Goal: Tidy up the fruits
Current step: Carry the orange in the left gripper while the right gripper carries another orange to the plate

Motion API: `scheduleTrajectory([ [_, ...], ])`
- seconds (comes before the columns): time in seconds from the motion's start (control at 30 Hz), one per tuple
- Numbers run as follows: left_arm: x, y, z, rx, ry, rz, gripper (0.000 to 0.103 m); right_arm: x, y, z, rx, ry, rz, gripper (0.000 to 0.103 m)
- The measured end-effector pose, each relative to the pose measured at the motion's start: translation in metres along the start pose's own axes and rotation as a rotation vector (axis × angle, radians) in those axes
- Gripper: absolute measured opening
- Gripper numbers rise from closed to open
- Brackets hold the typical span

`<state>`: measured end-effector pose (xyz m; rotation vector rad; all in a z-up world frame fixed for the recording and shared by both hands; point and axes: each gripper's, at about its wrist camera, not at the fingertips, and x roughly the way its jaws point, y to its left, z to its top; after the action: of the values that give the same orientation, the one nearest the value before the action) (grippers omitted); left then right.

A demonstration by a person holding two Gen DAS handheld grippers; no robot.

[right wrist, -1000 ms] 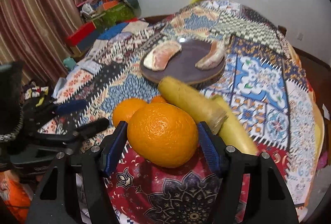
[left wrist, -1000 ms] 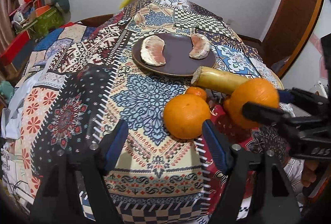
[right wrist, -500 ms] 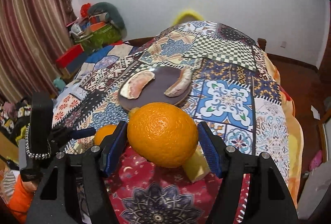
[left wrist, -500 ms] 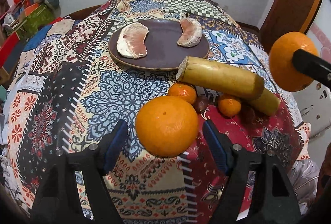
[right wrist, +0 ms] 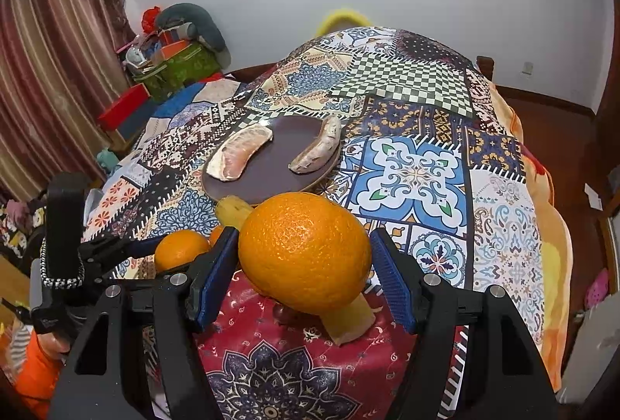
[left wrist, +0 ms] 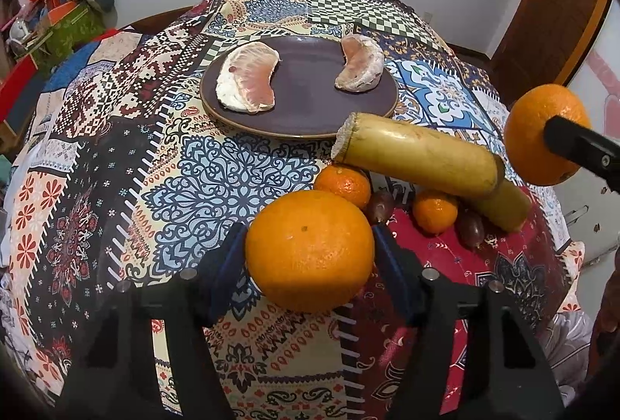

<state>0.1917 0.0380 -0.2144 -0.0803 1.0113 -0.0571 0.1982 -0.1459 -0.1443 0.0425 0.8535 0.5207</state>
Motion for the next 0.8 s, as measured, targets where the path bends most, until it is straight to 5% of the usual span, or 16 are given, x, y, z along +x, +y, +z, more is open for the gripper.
scheduleTrajectory([
  [0.8, -0.065, 0.018, 0.055, -0.025, -0.227, 0.029, 0.064, 0.011, 0.007, 0.037, -0.051, -0.049, 0.019, 0.065],
])
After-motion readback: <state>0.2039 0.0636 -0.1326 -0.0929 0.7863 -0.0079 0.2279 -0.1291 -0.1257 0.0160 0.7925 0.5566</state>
